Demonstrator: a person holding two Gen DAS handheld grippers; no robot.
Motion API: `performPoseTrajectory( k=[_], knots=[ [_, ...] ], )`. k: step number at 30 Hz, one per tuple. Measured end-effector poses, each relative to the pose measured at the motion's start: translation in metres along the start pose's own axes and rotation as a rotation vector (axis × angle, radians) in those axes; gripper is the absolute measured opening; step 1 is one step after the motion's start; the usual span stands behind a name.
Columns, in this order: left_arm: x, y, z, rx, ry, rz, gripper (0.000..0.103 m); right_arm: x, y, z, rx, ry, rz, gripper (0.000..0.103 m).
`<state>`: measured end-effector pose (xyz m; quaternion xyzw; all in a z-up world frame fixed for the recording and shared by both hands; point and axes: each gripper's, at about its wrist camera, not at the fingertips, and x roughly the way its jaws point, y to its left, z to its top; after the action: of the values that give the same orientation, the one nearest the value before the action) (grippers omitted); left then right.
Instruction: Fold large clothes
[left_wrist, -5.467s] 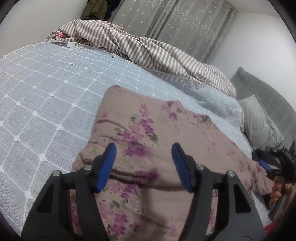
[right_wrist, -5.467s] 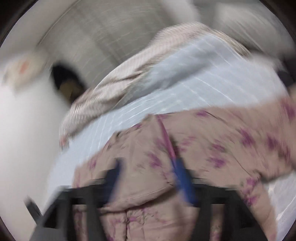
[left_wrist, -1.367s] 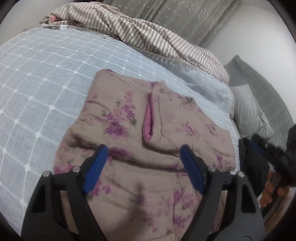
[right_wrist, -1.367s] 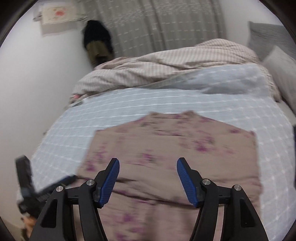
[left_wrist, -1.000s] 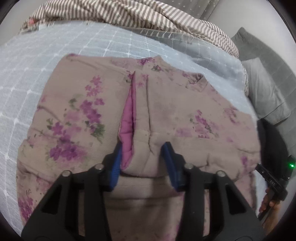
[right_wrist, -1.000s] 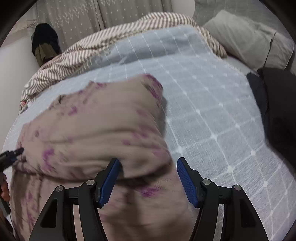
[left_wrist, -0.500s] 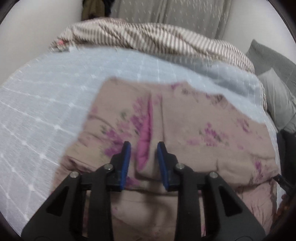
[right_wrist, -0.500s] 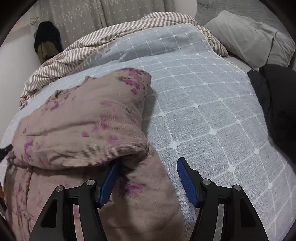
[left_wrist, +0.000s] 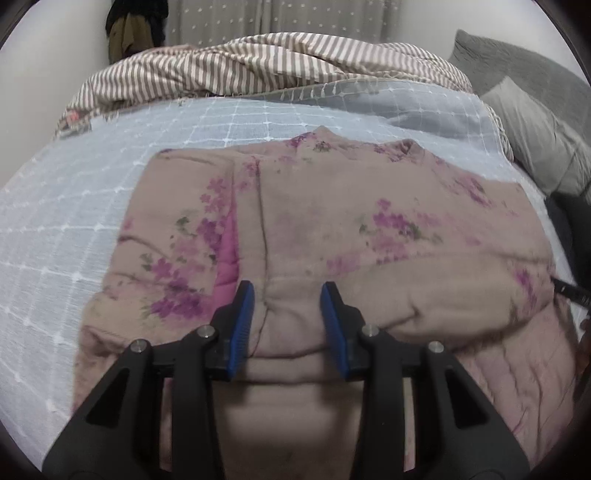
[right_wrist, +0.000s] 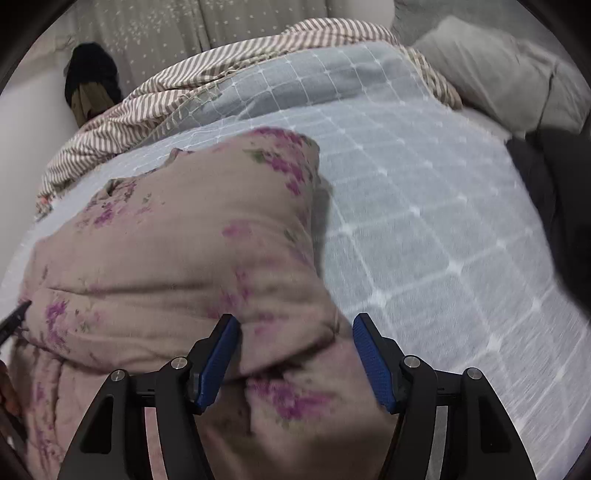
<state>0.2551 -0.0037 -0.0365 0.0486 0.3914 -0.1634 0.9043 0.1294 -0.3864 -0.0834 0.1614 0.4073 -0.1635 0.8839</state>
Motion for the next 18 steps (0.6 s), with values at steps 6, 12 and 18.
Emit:
performPoseTrajectory(
  k=[6, 12, 18],
  knots=[
    [-0.064, 0.017, -0.007, -0.002, 0.086, -0.04, 0.073, -0.054, -0.017, -0.02, -0.022, 0.026, 0.016, 0.067],
    [-0.129, 0.048, -0.03, -0.03, 0.154, -0.084, 0.092, -0.12, -0.039, -0.054, -0.018, 0.043, 0.141, 0.075],
    [-0.179, 0.081, -0.067, -0.042, 0.21, -0.121, 0.1, -0.161, -0.06, -0.1, 0.0, 0.098, 0.225, 0.077]
  ],
)
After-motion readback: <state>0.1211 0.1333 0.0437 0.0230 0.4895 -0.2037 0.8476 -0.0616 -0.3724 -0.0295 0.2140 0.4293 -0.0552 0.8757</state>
